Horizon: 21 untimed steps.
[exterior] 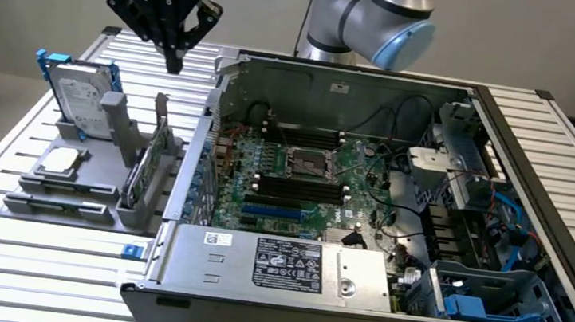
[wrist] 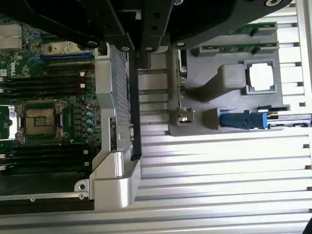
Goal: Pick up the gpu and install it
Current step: 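Reach for the gpu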
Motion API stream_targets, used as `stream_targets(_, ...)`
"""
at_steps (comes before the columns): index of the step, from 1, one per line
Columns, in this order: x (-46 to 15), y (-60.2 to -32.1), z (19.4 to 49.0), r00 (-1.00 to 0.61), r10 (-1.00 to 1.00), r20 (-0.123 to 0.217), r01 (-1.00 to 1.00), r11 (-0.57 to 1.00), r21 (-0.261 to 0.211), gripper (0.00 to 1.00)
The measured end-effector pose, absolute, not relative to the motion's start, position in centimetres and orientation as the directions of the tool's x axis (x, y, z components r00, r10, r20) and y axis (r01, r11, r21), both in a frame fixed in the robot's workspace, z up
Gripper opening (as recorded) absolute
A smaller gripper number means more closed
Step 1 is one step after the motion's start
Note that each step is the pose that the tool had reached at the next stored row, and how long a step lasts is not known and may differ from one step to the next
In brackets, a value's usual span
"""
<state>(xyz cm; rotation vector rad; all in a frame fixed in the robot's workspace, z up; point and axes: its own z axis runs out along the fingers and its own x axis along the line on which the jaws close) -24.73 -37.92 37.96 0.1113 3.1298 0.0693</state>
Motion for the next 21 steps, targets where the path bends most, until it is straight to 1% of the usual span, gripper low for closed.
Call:
stream_targets(7,-26.9,-38.0,37.3,-0.997,0.071,0.012,0.071,0.997,0.040,0.11)
stream_targets(11,-27.3,-38.4,37.0,-0.997,0.071,0.030,0.072,0.997,0.038,0.11)
stream_targets(14,-27.4,-39.0,36.6,-0.997,0.071,0.043,0.072,0.997,0.037,0.11)
stream_targets(21,-27.5,-40.9,35.6,-0.997,0.056,0.052,0.058,0.997,0.041,0.11)
